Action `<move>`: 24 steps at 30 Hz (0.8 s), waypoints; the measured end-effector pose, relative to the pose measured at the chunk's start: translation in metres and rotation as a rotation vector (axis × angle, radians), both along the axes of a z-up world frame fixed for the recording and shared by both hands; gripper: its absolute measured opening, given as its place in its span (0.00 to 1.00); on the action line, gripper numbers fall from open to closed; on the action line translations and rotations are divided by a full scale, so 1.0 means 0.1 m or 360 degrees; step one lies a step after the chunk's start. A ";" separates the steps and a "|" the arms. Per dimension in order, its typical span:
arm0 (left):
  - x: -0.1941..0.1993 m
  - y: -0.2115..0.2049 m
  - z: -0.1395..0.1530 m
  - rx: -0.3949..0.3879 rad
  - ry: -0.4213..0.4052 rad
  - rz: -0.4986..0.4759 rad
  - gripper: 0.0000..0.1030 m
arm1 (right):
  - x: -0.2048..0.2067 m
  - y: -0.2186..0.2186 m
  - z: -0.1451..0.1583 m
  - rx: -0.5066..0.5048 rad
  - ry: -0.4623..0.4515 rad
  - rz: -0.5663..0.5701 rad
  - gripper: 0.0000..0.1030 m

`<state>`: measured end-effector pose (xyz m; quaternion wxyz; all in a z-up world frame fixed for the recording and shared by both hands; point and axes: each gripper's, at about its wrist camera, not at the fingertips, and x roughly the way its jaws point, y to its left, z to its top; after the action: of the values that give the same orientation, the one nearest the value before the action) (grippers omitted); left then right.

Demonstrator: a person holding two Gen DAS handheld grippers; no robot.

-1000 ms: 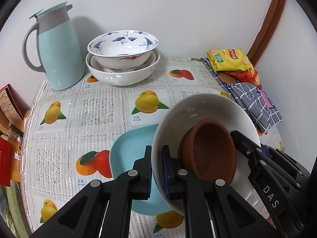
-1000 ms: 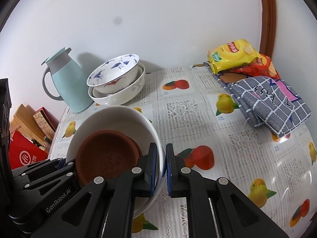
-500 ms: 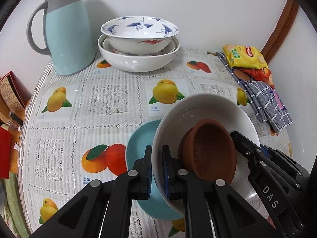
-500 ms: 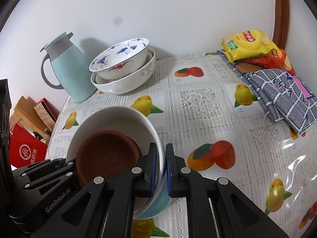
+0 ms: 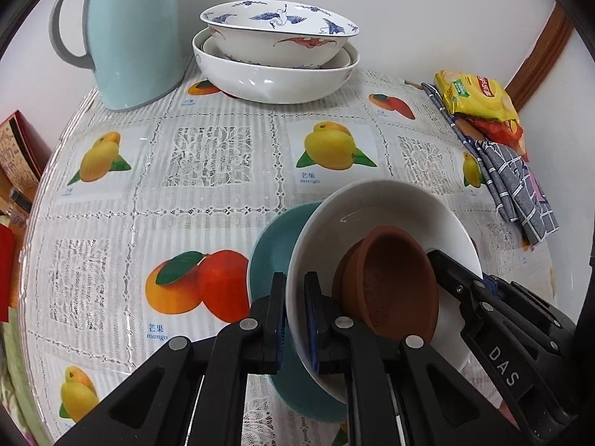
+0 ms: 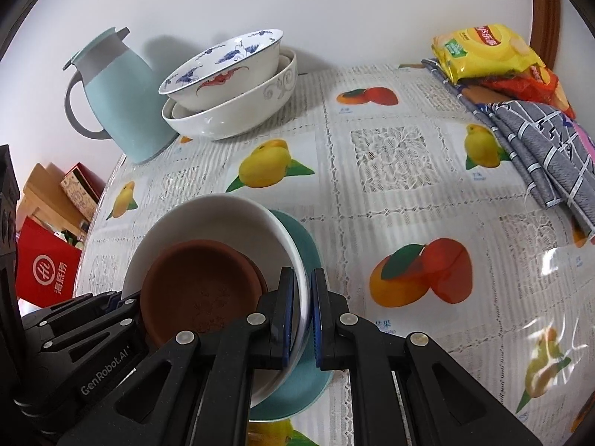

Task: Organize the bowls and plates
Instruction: 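Lower the white bowl onto the blue plate stack with both grippers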

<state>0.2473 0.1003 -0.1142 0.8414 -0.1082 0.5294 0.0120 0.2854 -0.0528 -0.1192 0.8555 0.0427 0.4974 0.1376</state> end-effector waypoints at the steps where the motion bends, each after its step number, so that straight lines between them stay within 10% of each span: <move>1: 0.01 0.00 0.00 -0.0001 0.0000 -0.0001 0.10 | 0.00 0.00 0.00 0.0007 0.0004 0.0000 0.09; 24: -0.06 0.04 0.08 0.0055 -0.0027 -0.0009 0.19 | 0.00 -0.09 0.03 0.0091 0.0020 -0.0014 0.11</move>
<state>0.2418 0.1038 -0.1058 0.8476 -0.0922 0.5222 0.0178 0.2851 -0.0615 -0.1159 0.8515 0.0701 0.4983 0.1476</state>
